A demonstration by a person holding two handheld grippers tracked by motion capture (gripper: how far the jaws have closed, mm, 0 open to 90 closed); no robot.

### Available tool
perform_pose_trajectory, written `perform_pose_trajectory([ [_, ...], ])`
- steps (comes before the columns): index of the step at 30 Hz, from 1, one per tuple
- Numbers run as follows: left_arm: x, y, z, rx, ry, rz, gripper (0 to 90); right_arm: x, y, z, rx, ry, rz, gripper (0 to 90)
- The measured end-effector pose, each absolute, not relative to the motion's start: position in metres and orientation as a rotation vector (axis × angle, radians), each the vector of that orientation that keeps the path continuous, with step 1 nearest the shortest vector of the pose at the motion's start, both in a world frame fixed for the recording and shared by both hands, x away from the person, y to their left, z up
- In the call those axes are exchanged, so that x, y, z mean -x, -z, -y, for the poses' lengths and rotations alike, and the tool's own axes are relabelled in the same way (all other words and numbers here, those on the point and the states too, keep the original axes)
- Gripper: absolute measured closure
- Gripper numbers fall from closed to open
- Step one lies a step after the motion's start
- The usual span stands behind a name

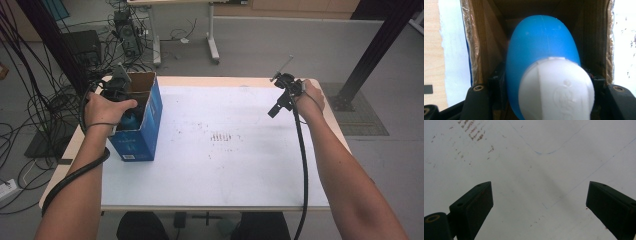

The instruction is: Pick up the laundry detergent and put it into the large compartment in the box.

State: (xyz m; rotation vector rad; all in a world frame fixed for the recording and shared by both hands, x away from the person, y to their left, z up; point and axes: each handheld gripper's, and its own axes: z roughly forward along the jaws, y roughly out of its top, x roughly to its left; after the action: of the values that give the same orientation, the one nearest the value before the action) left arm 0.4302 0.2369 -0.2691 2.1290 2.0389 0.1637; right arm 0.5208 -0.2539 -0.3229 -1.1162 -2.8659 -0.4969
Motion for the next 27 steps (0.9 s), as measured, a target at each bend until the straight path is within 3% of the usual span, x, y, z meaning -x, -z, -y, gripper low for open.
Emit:
perform_pose_trajectory([
  [23, -0.4292, 0.2691, -0.2361, -2.121, -0.165, -2.043, 37.3, -0.5196, 0.3226, 0.2551, 1.109, 0.505, 2.866, 7.0],
  [27, -0.4296, 0.2681, -0.2364, -2.114, -0.158, -2.051, 33.5, -0.5200, 0.3230, 0.2549, 1.115, 0.504, 2.859, 7.0],
])
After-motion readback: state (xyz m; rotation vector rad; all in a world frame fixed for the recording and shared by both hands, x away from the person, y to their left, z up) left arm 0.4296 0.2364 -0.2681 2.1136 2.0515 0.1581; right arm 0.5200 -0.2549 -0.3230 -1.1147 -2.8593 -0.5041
